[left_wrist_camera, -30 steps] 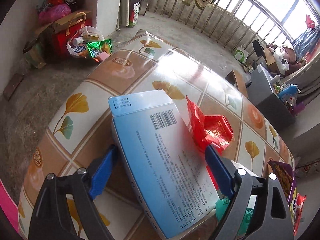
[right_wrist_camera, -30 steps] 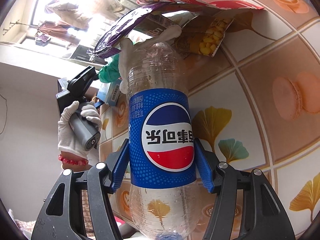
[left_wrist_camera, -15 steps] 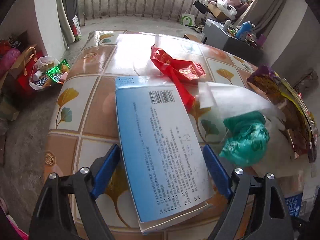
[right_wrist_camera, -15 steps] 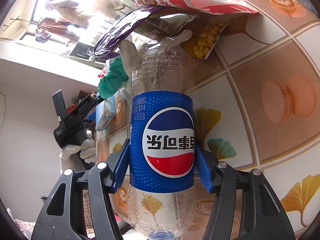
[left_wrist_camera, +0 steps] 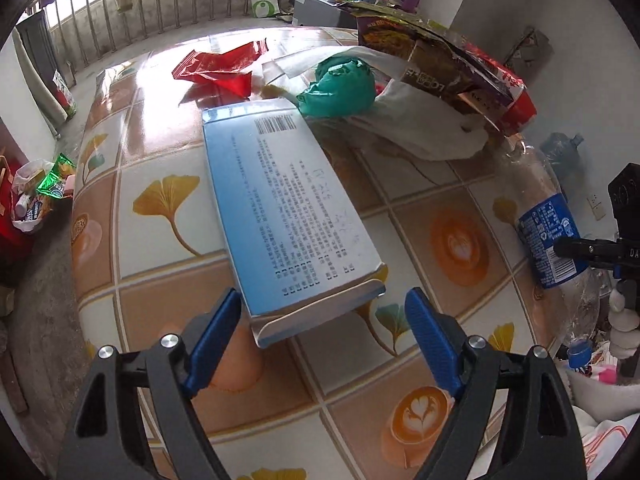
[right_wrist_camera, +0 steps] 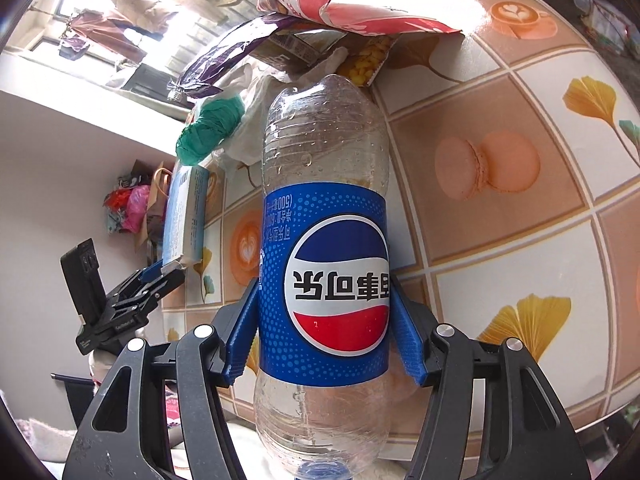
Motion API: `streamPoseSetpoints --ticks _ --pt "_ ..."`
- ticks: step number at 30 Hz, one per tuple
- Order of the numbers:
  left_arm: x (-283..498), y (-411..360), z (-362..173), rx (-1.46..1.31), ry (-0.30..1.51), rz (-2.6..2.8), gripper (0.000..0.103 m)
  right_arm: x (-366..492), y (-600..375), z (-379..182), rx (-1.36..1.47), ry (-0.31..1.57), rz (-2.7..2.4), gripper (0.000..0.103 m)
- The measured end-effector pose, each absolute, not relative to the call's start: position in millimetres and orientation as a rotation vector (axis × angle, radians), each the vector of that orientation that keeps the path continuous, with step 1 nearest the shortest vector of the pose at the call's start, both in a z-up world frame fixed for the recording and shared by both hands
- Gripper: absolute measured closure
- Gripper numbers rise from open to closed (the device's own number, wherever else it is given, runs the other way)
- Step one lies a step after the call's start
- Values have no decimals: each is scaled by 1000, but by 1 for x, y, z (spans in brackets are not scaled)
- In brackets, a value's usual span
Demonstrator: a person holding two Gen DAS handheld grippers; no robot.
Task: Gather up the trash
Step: 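Lift the Pepsi bottle with the right tool while the left tool lifts the box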
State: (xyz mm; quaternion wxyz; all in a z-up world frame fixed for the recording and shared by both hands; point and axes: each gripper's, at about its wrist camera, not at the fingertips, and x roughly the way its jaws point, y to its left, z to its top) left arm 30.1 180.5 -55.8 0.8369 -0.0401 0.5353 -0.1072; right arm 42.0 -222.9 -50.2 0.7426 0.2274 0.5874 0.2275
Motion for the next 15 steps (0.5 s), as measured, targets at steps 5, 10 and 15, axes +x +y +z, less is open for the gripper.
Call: streamPoseSetpoints --ticks 5,10,15 --pt "42 195 -53 -198 1125 -176 18 41 -214 -49 483 1276 465 39" --pt "54 206 -56 -257 1121 -76 16 38 -209 -48 454 1249 430 37" --pt "67 203 -64 -240 1110 -17 16 38 -205 -47 407 1227 395 37"
